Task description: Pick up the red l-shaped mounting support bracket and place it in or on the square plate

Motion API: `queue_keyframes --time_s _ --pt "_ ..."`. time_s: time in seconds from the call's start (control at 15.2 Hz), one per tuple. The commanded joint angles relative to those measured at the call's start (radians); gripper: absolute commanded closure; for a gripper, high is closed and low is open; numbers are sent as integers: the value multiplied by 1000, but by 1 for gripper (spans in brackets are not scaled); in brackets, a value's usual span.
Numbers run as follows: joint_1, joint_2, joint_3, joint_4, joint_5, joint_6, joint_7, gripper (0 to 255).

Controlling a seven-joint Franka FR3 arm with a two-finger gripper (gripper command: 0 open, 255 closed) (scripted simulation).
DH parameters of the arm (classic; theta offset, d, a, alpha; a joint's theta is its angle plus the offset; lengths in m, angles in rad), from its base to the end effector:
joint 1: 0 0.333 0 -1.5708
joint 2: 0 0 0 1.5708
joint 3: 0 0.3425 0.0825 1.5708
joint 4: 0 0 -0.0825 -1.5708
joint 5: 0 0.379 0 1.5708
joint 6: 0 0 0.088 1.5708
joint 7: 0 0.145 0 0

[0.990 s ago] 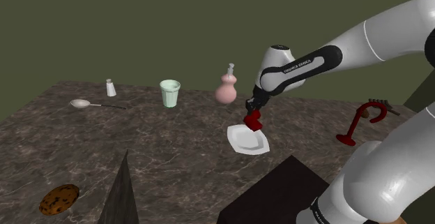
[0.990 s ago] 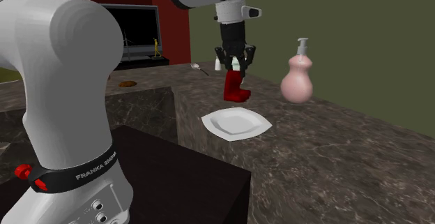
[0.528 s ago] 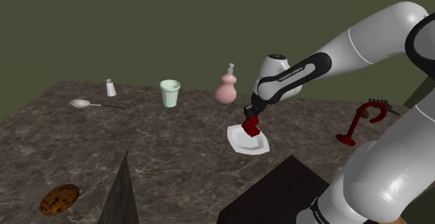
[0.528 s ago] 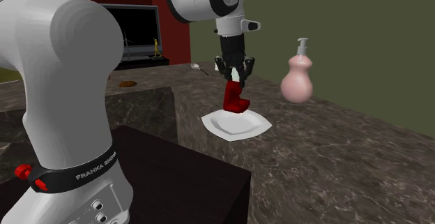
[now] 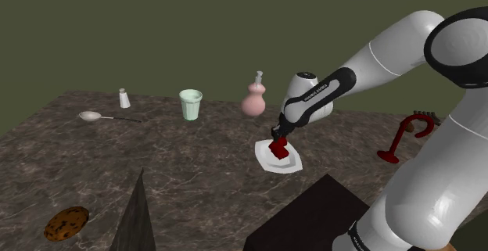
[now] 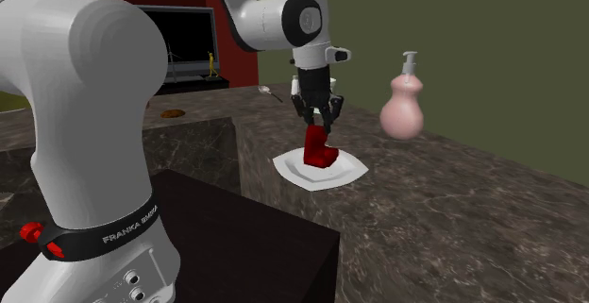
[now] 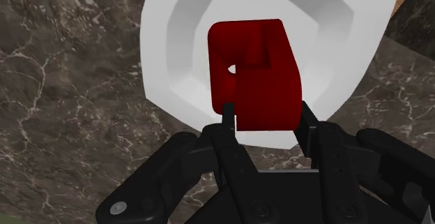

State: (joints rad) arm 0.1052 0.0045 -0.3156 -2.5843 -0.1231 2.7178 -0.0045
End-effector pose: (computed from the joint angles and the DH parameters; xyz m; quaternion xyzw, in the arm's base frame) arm 0.4494 -0.0935 0.2634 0.9963 -0.0483 0.0609 0.0363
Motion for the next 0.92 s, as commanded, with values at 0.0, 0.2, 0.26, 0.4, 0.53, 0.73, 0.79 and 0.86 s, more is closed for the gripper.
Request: queue_keyframes --time_s 0.0,0.2,0.26,0.4,0.53,0.73,0.79,0.86 --pt "0 38 1 -5 18 42 -12 255" --pt "0 38 1 -5 18 42 -12 255" --pt "0 38 1 -5 18 42 -12 255" --pt "0 38 1 -5 18 42 -12 255" --pt "0 38 1 -5 18 42 -12 255" --pt "0 38 1 -5 18 42 -12 0" --pt "0 38 1 -5 18 42 -12 0" --pt "0 38 1 -5 18 42 -12 0"
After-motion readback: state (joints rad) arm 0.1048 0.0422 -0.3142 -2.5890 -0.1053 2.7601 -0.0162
